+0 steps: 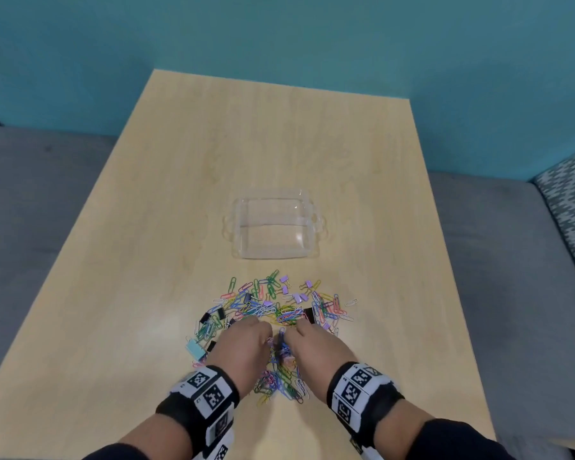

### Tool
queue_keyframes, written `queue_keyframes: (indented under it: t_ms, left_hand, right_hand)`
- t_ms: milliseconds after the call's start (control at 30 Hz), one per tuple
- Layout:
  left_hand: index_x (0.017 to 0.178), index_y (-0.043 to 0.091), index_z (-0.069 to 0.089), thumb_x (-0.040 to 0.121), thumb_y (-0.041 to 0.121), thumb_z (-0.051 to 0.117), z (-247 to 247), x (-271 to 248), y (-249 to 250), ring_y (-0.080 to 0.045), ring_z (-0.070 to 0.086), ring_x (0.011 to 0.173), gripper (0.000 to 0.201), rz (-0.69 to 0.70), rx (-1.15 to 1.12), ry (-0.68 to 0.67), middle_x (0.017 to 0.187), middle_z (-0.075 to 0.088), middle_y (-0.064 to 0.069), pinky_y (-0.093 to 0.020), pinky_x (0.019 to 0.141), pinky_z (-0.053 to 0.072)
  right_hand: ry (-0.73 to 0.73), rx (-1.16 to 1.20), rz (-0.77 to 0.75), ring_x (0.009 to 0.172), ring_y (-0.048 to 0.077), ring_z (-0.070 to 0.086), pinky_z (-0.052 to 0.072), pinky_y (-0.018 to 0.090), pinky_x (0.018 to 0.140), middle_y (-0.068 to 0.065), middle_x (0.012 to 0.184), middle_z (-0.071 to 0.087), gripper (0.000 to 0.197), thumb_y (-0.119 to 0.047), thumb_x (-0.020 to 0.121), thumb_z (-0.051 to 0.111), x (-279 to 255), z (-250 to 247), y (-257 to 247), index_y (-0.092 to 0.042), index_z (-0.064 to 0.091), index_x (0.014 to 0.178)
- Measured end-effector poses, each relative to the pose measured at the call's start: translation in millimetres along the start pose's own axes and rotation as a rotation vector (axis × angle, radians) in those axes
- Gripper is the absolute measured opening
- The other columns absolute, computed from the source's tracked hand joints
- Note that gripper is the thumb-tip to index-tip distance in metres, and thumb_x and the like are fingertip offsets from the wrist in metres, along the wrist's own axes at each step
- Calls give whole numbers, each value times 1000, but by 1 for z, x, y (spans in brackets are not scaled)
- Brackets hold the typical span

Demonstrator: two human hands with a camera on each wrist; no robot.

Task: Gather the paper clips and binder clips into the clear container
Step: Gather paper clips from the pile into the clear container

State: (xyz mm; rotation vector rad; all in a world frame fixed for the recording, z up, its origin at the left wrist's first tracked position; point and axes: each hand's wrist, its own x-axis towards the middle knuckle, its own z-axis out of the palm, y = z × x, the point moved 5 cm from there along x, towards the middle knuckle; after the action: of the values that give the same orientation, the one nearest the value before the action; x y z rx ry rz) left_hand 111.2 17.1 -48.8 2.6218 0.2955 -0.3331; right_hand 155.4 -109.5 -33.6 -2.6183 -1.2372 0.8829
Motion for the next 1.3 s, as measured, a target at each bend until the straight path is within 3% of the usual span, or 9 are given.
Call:
queue_keyframes:
  t_ms: [100, 200, 300, 433, 633, 733, 867, 1133, 1300]
  left_hand:
    - [79, 17, 62, 82, 17, 58, -10, 0, -3, -17, 54, 72, 6, -67, -119, -31, 77, 56, 4, -30, 58, 38]
    - [78, 22, 65, 80, 20, 62, -30, 5, -4, -10, 57, 65, 4, -144, -300, -52, 69, 62, 6, -26, 60, 44]
    - [70, 21, 65, 78, 14, 69, -56, 21, -5, -9, 53, 46, 11, -206, -615, -103, 55, 63, 0, -26, 50, 46]
    - [68, 17, 65, 78, 9, 71, -99, 69, -11, -12, 55, 45, 14, -234, -698, 31, 54, 63, -1, -29, 49, 50]
    - [67, 18, 64, 75, 12, 67, -118, 129, -10, -23, 66, 60, 10, -213, -551, 150, 61, 67, -3, -41, 64, 57]
    - [83, 23, 67, 77, 17, 66, -115, 127, -10, -21, 65, 75, 7, -202, -501, 168, 83, 70, 2, -33, 73, 53]
    - [109, 21, 64, 84, 21, 63, -112, 87, -13, -12, 59, 85, 25, -97, -316, 224, 106, 60, 4, -28, 80, 45]
    - [103, 28, 57, 78, 32, 58, -12, -50, 6, -12, 55, 88, 25, 194, -92, -100, 96, 49, 10, -25, 74, 45]
    - [117, 24, 52, 56, 37, 76, 18, -61, 24, -16, 46, 89, 67, 224, 127, -27, 103, 52, 5, -26, 63, 53]
  right_hand:
    - [-10, 85, 40, 85, 27, 49, 33, 33, 65, 7, 102, 45, 21, 1, 87, 49, 3, -9, 7, -17, 47, 99]
    - [-23, 285, 135, 77, 23, 51, 43, 35, 67, 1, 89, 51, 10, -19, 92, 53, 10, -23, 19, -17, 46, 85]
    - [-31, 498, 213, 63, 17, 52, 45, 30, 57, -1, 76, 57, 10, -20, 88, 59, 22, -54, 28, -18, 53, 81]
    - [70, 599, 252, 50, 17, 52, 43, 27, 46, 6, 68, 59, 7, -16, 90, 59, 58, -111, 37, -9, 57, 91]
    - [220, 536, 317, 74, 30, 64, 57, 43, 70, 8, 79, 64, 11, -21, 86, 62, 116, -144, 50, -19, 53, 81]
    - [238, 608, 313, 81, 25, 65, 56, 43, 78, 5, 94, 67, 22, -29, 84, 64, 117, -143, 50, -19, 61, 104]
    - [296, 373, 239, 105, 21, 58, 47, 34, 92, 3, 125, 56, 40, -30, 93, 54, 65, -133, 53, -18, 51, 131]
    - [21, 135, 118, 110, 19, 45, 43, 31, 89, -5, 121, 43, 43, -35, 90, 48, -58, -1, 35, -29, 40, 131]
    - [73, 91, 192, 111, 26, 45, 47, 33, 87, -2, 129, 38, 69, -39, 78, 58, -66, 40, 21, -33, 26, 139]
